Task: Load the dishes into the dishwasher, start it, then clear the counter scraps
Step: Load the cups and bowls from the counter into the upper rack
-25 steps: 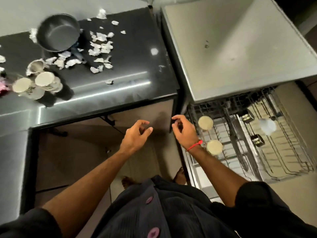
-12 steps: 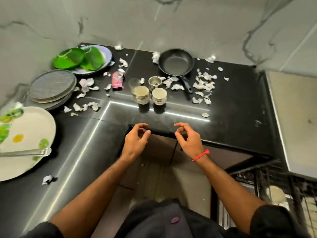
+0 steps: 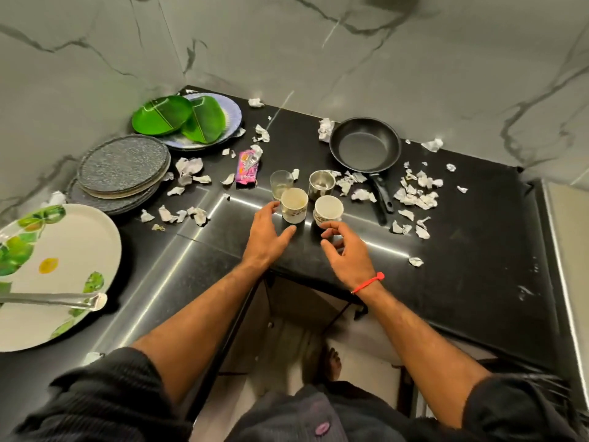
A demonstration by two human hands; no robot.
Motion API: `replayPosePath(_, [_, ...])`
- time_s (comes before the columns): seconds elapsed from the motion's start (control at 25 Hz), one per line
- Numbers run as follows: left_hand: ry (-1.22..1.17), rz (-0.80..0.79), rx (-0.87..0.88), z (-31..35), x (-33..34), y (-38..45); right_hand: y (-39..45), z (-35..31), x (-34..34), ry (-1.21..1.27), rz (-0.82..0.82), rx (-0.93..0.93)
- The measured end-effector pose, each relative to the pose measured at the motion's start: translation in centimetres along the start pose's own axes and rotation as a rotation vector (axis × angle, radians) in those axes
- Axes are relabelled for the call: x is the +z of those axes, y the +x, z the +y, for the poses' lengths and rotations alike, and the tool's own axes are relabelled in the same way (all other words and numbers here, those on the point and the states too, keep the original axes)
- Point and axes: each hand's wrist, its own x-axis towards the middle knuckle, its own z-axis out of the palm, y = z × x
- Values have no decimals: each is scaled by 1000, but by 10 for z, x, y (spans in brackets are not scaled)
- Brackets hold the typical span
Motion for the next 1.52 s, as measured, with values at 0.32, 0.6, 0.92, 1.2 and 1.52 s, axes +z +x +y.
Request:
replayPosePath(0.32, [-20,142,-28,5,37,48,40,14,-26,17,-89,-55])
replayPosePath(0.6, [-174,256,-43,2,9,27,21,16,-21,54,-108,-147])
replayPosePath(0.92, [-565,-514,-654,27,-15,-39,-42,-5,-4,-183,-159,-368])
replayPosePath(1.2, [-153,-939,-584,59,30,-98,-135,-4,-41,-274,-78,-247])
replayPosePath(1.52, [143,-1172,-438,118,120,-153,-235,19,-112,-118,197,109])
